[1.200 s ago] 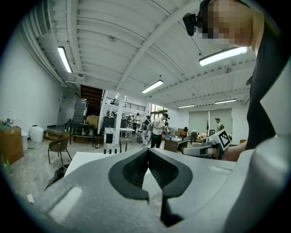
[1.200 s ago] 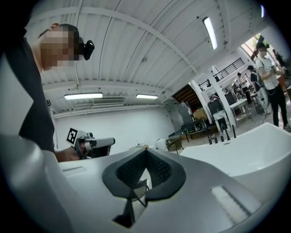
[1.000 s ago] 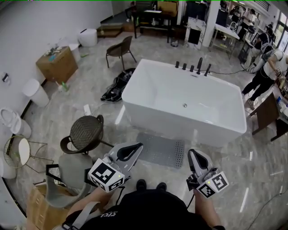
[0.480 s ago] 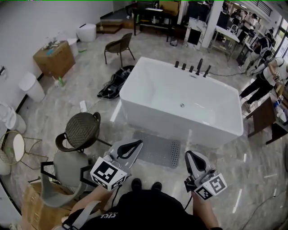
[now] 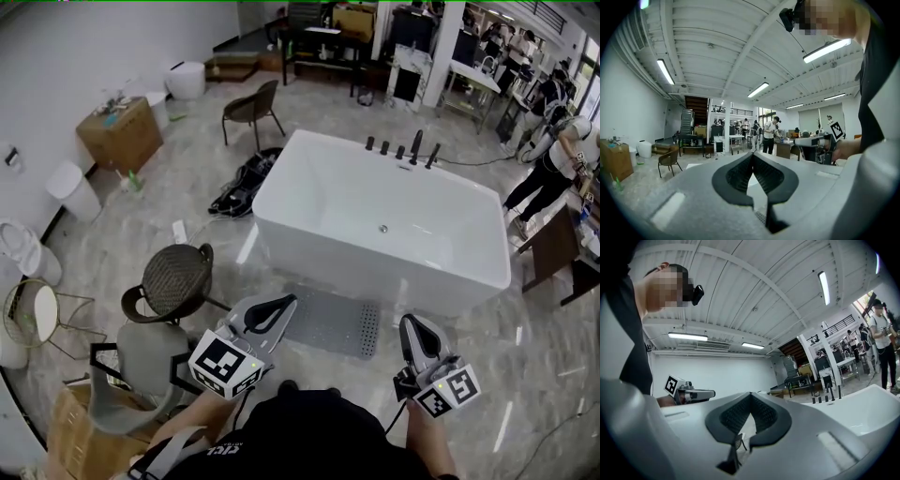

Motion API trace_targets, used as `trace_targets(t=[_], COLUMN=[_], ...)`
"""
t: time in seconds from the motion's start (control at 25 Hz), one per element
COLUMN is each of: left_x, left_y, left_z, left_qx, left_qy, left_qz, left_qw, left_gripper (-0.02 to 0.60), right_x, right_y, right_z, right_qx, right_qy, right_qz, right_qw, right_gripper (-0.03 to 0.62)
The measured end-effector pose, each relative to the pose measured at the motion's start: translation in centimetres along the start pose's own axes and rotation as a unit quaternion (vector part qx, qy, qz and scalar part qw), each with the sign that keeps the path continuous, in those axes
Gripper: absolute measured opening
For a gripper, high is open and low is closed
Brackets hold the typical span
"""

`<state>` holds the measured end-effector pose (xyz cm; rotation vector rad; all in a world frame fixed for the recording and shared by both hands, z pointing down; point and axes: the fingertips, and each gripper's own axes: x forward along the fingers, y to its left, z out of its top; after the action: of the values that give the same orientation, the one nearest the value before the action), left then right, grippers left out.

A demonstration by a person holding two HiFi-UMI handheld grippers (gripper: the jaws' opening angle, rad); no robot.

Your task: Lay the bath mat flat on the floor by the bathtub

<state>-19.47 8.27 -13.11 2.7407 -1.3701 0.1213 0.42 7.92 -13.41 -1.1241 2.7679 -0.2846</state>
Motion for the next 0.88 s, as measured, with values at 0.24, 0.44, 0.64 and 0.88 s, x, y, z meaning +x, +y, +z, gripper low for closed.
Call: trace_targets(t=[0.24,0.44,0.64,0.88], left_x=[0.5,0.7,1.2,1.9], left_y=[0.0,-0.3,-0.6,-0.9], left_z=[0.5,0.5,0.5,0.5], left_qx=[-0.001,0.000,0.002,0.003], left_qy=[-0.002,-0.001,0.003,0.003], left_qz=[0.013,0.016,0.017,0.017], left_qw=[0.9999,0.9999,0.9998,0.9999], left_gripper=[0.006,0.006,0.006,0.006], right_x=[-0.2,-0.4,-0.6,-0.3], right_y=[-1.0,-1.1,-1.4,-1.9], right_z=[0.3,0.1,0.1,-0.1], right_qx=[0.001,0.001,0.000,0.010], right_qy=[-0.007,-0.008,-0.002,-0.002], right_qz=[0.002,0.011,0.018,0.024], right_qw=[1.000,1.000,1.000,1.000], right_gripper=[0.000,0.000,0.000,0.000])
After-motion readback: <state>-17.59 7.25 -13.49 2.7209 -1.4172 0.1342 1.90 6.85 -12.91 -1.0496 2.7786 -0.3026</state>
